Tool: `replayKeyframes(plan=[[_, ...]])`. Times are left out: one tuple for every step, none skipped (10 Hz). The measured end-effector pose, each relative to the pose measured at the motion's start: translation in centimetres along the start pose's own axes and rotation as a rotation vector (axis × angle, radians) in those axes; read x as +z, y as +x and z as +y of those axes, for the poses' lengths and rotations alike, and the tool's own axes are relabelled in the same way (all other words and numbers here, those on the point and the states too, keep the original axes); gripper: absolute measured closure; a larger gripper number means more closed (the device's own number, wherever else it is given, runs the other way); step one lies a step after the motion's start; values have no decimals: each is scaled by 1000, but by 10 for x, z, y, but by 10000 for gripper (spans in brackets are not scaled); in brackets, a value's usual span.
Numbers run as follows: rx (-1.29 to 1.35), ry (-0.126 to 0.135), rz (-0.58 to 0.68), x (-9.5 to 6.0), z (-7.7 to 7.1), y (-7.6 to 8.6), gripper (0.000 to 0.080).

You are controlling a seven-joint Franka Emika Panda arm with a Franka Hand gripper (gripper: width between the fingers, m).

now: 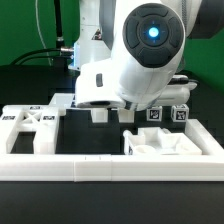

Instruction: Assemble chair

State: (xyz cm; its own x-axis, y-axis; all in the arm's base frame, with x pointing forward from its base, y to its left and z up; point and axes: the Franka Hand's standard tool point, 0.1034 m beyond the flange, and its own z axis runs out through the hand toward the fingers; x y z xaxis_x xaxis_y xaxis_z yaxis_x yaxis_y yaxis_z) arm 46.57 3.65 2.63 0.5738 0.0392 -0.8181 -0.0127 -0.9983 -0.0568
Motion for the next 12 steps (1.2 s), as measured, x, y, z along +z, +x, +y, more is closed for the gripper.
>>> replayKeyframes(plan=[[6,-1,-6,3,0,1,151],[11,-2,-14,7,-1,2,151],[13,-1,-19,9,1,4,151],[14,0,-23,12,2,5,151],[14,0,-27,14,2,5,151],[14,0,-28,15,3,6,151],[14,0,-29,17,3,6,151],[14,0,-26,17,3,7,151],[13,0,-24,17,3,8,262],[12,0,-24,17,3,8,397],[8,0,-24,17,3,8,397],[2,1,-23,17,4,8,515]])
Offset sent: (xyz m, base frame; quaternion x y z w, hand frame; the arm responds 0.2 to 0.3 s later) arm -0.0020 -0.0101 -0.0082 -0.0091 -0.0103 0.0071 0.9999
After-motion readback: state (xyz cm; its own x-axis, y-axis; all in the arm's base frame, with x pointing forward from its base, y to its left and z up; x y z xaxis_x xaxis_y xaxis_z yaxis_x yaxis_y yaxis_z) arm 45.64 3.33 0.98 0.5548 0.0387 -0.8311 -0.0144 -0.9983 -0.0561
